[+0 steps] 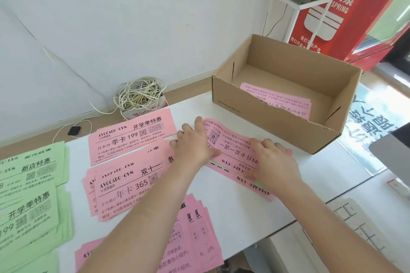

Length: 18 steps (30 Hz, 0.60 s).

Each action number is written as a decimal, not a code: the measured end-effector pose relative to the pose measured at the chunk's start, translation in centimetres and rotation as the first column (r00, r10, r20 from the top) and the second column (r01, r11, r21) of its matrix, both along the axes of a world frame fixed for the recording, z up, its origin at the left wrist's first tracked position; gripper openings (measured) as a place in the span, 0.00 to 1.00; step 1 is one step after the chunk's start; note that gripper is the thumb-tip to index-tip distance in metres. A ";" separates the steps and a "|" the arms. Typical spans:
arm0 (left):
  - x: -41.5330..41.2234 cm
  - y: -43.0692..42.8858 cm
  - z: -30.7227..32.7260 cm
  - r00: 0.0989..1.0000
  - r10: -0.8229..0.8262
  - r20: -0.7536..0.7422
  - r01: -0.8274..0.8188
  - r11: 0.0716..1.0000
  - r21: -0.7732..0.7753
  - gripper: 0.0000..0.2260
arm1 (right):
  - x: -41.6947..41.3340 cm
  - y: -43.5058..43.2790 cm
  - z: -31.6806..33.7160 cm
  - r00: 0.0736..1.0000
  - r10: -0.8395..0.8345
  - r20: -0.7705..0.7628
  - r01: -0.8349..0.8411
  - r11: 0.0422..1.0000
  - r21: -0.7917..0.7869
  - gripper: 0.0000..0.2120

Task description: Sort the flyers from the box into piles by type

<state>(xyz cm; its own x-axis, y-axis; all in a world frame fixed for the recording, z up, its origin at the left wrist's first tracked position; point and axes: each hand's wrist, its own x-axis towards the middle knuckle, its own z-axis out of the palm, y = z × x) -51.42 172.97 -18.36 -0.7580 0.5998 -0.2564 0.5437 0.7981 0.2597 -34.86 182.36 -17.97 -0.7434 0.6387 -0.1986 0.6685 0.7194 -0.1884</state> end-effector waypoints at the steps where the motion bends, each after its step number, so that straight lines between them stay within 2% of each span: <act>1: 0.1 0.0 -0.1 1.000 0.014 0.007 -0.014 1.000 0.017 0.48 | 0.0 0.0 0.0 1.000 -0.002 -0.004 0.002 1.000 0.002 0.39; 5: 1.0 -0.1 -0.3 0.993 -0.012 -0.121 0.021 0.998 0.066 0.46 | 0.1 0.2 -0.2 1.000 0.009 -0.005 -0.009 1.000 0.022 0.35; 7: 1.7 -0.1 -0.4 0.966 -0.073 -0.246 0.093 0.993 0.071 0.36 | 0.1 0.3 -0.3 1.000 0.008 -0.014 -0.008 1.000 0.028 0.32; 9: 2.6 -0.4 -0.8 0.884 -0.171 -0.435 0.231 0.969 0.087 0.24 | 0.1 0.4 -0.4 1.000 -0.003 -0.030 0.004 1.000 0.024 0.29; 11: 3.1 -0.8 -1.4 0.825 -0.203 -0.528 0.321 0.936 0.143 0.19 | 0.0 0.5 -0.4 0.999 -0.013 -0.036 0.014 1.000 0.014 0.27; 16: 2.5 -2.4 -0.9 0.865 -0.141 -0.482 0.330 0.883 0.333 0.16 | 0.4 0.3 -0.7 0.998 -0.032 -0.047 0.032 0.999 -0.006 0.29; 18: 2.0 -2.9 -0.3 0.881 -0.113 -0.458 0.315 0.865 0.391 0.10 | 0.7 0.4 -0.7 0.996 -0.061 -0.067 0.058 0.997 -0.048 0.32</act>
<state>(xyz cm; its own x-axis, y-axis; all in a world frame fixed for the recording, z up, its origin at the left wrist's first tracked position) -49.39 170.08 -18.65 -0.5697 0.7300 0.3776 0.8218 0.5016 0.2702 -34.17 182.77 -18.66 -0.7170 0.6737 -0.1790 0.6945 0.6681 -0.2671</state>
